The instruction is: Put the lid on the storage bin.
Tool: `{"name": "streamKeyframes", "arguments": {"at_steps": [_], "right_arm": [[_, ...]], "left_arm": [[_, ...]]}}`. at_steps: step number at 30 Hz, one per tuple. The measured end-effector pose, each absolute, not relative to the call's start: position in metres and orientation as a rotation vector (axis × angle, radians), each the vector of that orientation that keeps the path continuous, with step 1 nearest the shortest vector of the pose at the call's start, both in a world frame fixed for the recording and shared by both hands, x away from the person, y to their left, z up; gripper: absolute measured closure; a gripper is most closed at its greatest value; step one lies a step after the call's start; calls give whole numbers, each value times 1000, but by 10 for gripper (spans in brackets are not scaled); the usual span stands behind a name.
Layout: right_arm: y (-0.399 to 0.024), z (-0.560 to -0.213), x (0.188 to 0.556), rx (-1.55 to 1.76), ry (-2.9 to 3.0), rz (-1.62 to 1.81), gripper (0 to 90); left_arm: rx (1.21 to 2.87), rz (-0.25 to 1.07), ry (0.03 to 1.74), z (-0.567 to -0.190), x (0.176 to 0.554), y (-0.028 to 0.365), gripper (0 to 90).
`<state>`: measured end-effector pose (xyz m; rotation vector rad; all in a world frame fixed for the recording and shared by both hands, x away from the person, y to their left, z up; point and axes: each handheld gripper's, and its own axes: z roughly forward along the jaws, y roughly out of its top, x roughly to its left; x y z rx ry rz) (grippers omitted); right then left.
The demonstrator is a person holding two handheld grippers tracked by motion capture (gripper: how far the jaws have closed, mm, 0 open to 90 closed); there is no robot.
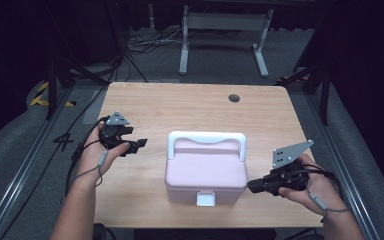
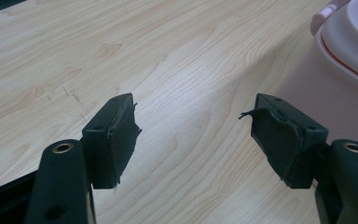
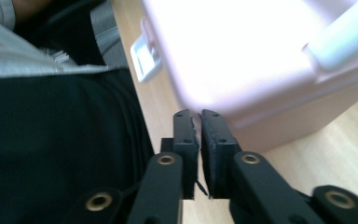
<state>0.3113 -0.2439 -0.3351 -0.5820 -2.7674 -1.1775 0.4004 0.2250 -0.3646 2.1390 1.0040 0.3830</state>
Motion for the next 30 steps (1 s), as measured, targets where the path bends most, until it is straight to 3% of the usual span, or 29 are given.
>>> {"name": "streamKeyframes", "arguments": {"at_steps": [8, 16, 30], "right_arm": [[-252, -322, 319, -611, -2732, -1406, 613], [-261, -312, 332, -715, -2679, -1581, 535], [-288, -315, 364, -989, -2687, -1719, 480]], "left_arm": [[2124, 408, 1020, -362, 389, 233, 315], [2094, 431, 1059, -362, 377, 246, 317], [2064, 452, 1102, -364, 366, 260, 319]]}}
